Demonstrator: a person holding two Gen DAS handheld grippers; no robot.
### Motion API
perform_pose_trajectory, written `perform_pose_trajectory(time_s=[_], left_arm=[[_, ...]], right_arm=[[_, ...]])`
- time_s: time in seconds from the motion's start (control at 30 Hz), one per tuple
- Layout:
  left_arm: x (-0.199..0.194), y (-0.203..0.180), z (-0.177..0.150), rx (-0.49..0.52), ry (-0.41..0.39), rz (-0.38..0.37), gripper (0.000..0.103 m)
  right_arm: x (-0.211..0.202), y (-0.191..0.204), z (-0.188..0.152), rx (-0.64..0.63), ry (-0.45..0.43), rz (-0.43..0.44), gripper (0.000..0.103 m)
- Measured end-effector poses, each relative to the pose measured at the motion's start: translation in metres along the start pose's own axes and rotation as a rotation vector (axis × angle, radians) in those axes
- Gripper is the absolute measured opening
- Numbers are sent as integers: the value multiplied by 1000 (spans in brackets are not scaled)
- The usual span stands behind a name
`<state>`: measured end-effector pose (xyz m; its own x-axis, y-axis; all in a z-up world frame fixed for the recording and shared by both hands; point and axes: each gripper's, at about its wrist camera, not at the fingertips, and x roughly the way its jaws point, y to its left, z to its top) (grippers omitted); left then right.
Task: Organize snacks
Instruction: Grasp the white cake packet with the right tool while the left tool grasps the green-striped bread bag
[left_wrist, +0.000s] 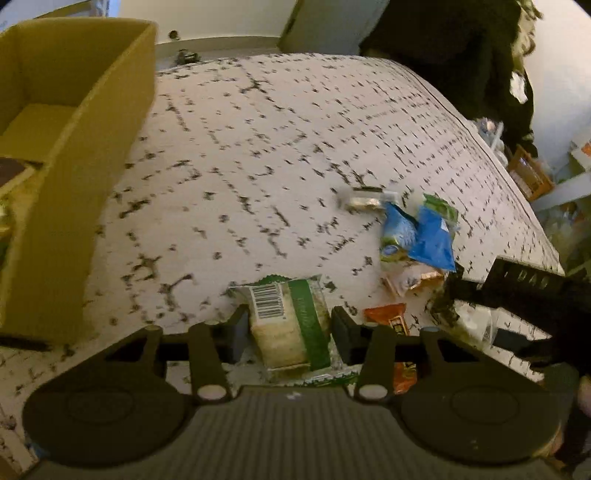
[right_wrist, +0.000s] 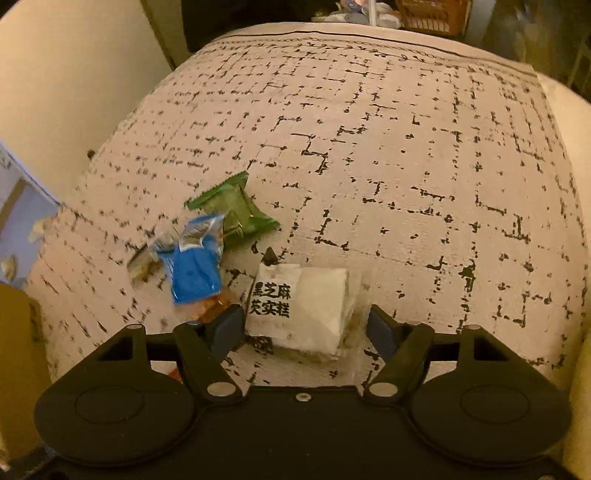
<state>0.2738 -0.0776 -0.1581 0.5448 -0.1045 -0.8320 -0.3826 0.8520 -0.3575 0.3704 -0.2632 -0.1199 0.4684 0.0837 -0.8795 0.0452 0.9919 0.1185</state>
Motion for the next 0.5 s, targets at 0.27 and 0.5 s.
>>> perform_pose_trajectory(time_s=[0.27, 0.5], left_arm=[[-37, 9, 4, -19, -67, -9, 45], [-78, 4, 7, 15, -152, -35, 46]], right_arm=[[-24, -6, -2, 88, -59, 16, 50], [-51, 6, -9, 105, -132, 92, 50]])
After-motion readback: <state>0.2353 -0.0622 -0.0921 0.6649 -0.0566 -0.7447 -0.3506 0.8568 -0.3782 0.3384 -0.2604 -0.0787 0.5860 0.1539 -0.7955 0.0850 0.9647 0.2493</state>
